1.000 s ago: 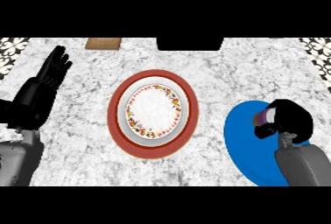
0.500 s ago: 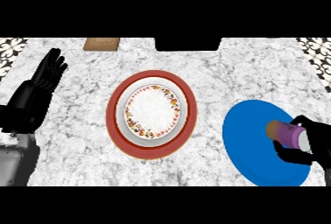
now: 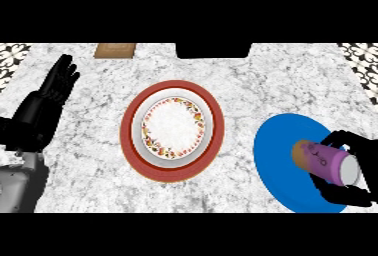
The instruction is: Pick the can from the plate and place it in the plate
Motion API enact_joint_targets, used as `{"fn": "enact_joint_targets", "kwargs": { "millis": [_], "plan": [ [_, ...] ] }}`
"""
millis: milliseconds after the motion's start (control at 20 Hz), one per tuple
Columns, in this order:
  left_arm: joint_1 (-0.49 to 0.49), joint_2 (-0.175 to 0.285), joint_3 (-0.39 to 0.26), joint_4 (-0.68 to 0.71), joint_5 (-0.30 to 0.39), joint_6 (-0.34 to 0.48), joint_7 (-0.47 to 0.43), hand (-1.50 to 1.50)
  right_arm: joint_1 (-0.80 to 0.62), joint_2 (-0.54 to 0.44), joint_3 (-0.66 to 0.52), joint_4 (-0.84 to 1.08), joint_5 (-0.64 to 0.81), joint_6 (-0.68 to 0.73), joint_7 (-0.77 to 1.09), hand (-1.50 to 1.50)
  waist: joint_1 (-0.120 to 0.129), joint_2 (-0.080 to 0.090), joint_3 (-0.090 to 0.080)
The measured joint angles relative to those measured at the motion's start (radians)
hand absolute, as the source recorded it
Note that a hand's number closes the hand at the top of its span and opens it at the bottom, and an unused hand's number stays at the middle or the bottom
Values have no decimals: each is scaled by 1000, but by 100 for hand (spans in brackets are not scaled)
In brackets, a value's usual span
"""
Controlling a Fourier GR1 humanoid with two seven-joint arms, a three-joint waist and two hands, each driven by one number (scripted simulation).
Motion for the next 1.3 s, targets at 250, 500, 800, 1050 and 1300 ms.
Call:
{"fn": "enact_joint_targets", "kwargs": {
  "millis": [250, 500, 800, 1050, 1300],
  "plan": [
    [6, -6, 5, 9, -3, -9, -21, 0, -37, 74, 33, -147, -99, 29, 8, 150, 8, 2, 0],
    [-8, 2, 27, 15, 4, -31, -19, 0, -149, 162, 138, -215, -82, 88, 118, 150, 17, 4, 0],
    [-29, -7, 38, 28, 1, -47, -8, 0, -351, 307, 260, -157, -17, 147, 271, 150, 23, 5, 0],
    [-25, -35, 19, 23, -27, -36, -13, 0, -528, 445, 300, 47, 13, 110, 318, 150, 27, 6, 0],
    [-23, -32, 31, 20, -22, -58, -19, 0, -679, 498, 341, 291, -12, -14, 352, 150, 34, 8, 0]
  ]
}}
